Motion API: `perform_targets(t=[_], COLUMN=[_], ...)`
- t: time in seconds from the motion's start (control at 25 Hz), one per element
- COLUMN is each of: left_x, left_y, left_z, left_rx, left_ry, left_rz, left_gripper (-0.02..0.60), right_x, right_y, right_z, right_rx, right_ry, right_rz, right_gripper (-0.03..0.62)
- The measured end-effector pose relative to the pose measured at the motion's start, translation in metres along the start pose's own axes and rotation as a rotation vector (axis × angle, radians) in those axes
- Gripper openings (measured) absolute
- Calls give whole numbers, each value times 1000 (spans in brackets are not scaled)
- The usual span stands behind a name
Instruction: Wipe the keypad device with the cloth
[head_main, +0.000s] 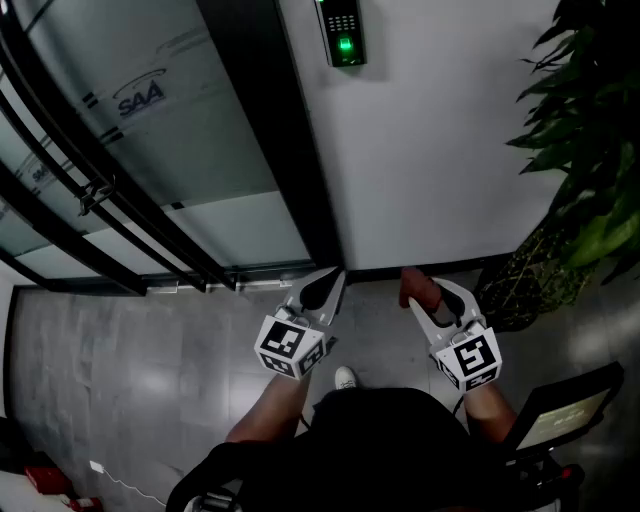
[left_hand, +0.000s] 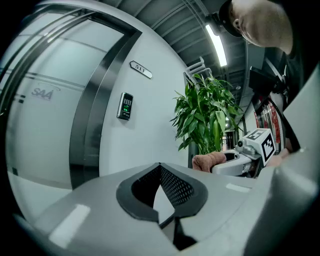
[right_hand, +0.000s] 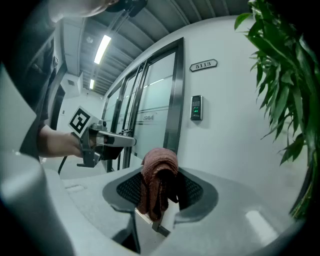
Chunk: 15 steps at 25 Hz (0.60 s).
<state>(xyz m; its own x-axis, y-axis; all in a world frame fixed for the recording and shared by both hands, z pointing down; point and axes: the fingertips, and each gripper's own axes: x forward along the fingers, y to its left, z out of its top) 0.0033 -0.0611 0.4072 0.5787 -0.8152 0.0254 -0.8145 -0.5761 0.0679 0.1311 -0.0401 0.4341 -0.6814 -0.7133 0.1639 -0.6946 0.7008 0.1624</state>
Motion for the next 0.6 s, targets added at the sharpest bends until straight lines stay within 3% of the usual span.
perform_targets(t=[0.6], left_x=[7], left_y=[86], left_z=[0], left_rx=[24], left_ry=[16], left_rz=[-111], left_gripper=[17], right_x=[105], right_y=[-24], right_z=[53], right_rx=[-64], right_ry=[-69], right_rz=[-145], right_gripper=[146])
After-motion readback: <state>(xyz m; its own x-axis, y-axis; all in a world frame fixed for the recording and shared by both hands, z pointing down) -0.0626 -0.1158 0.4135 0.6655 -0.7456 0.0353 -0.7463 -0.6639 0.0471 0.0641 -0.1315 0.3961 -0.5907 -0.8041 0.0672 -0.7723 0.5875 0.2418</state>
